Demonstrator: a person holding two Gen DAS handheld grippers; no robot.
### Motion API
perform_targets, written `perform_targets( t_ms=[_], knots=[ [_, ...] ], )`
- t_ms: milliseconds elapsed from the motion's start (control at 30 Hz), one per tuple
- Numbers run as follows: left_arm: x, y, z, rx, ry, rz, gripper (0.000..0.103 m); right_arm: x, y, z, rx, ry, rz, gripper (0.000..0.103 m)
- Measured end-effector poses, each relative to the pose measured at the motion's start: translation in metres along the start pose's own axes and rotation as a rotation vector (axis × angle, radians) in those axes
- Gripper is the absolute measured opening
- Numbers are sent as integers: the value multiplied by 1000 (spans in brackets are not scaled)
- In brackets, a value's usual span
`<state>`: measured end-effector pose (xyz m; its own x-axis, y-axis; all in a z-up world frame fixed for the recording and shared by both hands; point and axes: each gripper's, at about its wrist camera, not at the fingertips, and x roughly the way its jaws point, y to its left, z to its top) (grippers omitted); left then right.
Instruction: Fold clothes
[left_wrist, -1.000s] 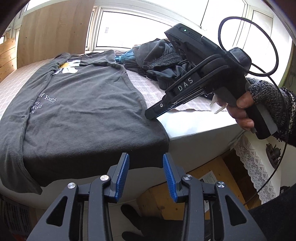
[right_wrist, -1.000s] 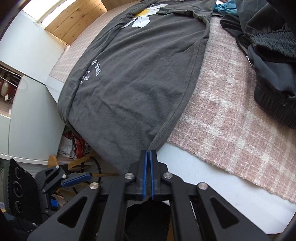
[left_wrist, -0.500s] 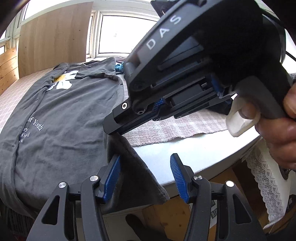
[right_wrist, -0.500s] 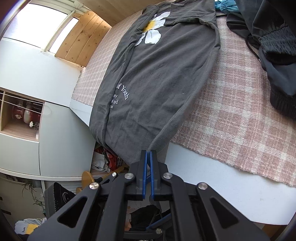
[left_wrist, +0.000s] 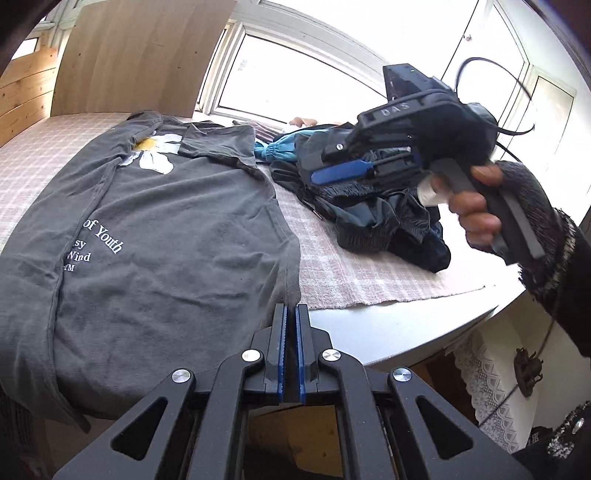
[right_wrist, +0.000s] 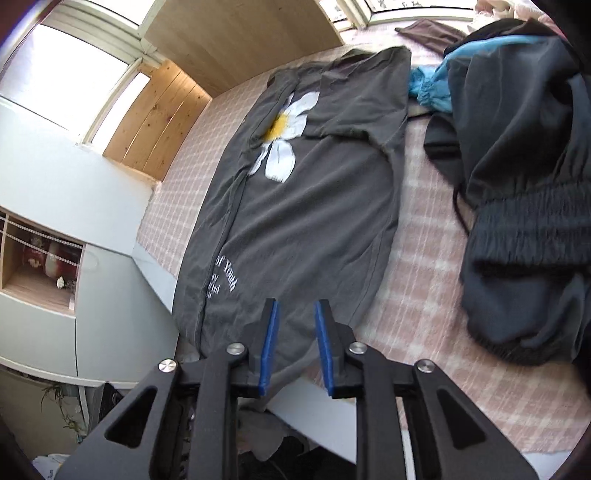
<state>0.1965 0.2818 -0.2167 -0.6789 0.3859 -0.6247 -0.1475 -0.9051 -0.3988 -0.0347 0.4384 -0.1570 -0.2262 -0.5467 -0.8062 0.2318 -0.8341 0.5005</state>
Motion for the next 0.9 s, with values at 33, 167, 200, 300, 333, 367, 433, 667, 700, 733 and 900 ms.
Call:
perform_targets(
  t_ms=[33,167,200,300,333,367,433,667,700,733,900],
  knots=[
    [-1,2,2,-9,2,-3,4,5,-5,25,-2,-16,-30,31],
    [-6,9,12,-46,10,-13,4,44,-28,115,12,-20,-139,31],
    [-7,11,14,-55,12,-15,4,56,-35,135,24,-12,-160,31],
    [-11,17,22,-83,18,-23,4,82,-51,177,38,7,-235,31],
    [-12,19,24,-92,20,-25,4,86,-54,187,37,8,-252,31],
    [-13,22,26,-108,18,-23,4,90,-59,197,42,7,-259,31],
    [-14,30,29,-132,11,-12,4,101,-67,210,50,32,-267,31],
    [-12,43,35,-150,13,-6,4,124,-75,228,11,77,-259,31],
    [-12,44,35,-149,14,-8,4,126,-73,228,-11,90,-270,20],
    [-11,45,35,-150,14,-11,4,126,-71,230,-14,100,-271,9],
    [-15,56,28,-199,5,-37,3,115,-55,245,2,89,-209,8]
  ],
)
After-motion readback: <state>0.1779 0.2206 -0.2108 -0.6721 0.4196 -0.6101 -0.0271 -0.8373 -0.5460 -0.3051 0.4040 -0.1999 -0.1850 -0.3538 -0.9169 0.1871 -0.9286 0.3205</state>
